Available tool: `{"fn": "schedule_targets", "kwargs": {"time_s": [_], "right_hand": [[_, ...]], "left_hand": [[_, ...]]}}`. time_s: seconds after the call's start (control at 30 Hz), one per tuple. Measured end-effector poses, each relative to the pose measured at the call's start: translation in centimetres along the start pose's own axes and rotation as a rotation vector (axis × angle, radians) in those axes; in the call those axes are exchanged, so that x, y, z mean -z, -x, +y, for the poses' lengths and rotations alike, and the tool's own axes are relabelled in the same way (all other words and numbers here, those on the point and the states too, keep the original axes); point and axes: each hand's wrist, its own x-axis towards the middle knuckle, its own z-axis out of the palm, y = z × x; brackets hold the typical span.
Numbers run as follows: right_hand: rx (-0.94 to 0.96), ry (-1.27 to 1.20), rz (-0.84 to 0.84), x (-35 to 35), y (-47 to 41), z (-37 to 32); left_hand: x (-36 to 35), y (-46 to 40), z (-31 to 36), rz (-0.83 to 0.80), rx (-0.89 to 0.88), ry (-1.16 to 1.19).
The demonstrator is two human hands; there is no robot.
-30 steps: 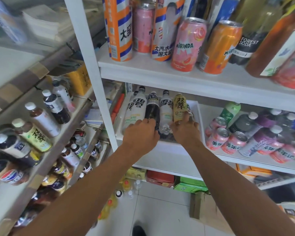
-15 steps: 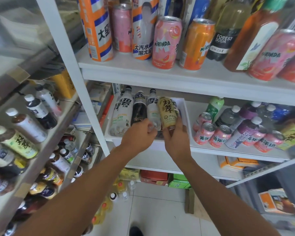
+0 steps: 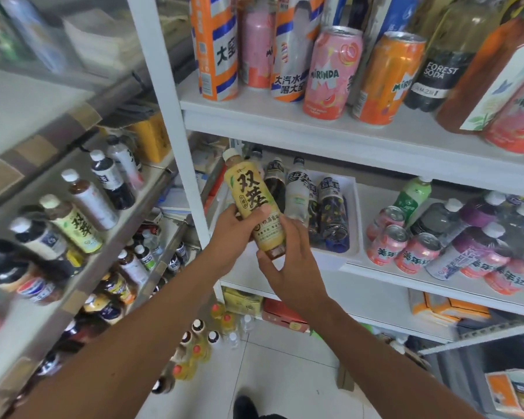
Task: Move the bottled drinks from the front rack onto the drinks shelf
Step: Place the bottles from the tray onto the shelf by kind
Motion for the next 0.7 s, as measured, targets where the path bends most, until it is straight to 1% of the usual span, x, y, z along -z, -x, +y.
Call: {"fn": "schedule_targets", "kwargs": {"time_s": [0.07, 0.2, 0.3, 0.4, 0.5, 0.7], "right_hand": [[0.004, -0.069, -0.086, -0.7, -0.8, -1.1], [-0.019, -0.259, -0.266, -2.9, -3.6, -4.4], [0.008, -0.394, -0.405, -5.2, -5.5, -8.3], [0.089, -0.453, -0.49, -7.8, -6.4, -12.7], [0.184, -0.477, -0.566, -10.4, -6.8, -16.8], [0.287, -0.567, -0.742, -14.4, -6.3, -24.9]], "left_hand": [[1.9, 0.7, 0.7, 0.062, -0.06, -0.019], [6.8, 3.2, 2.7, 0.162, -0.153, -0.146], [10.7, 5.6, 4.2, 0.214, -0.201, -0.143], [14.4, 8.4, 6.1, 0.31, -0.253, -0.056], [17.5, 11.5, 8.3, 0.394, -0.302, -0.022], [23.1, 17.6, 11.9, 0.651, -0.421, -0.117]]}}
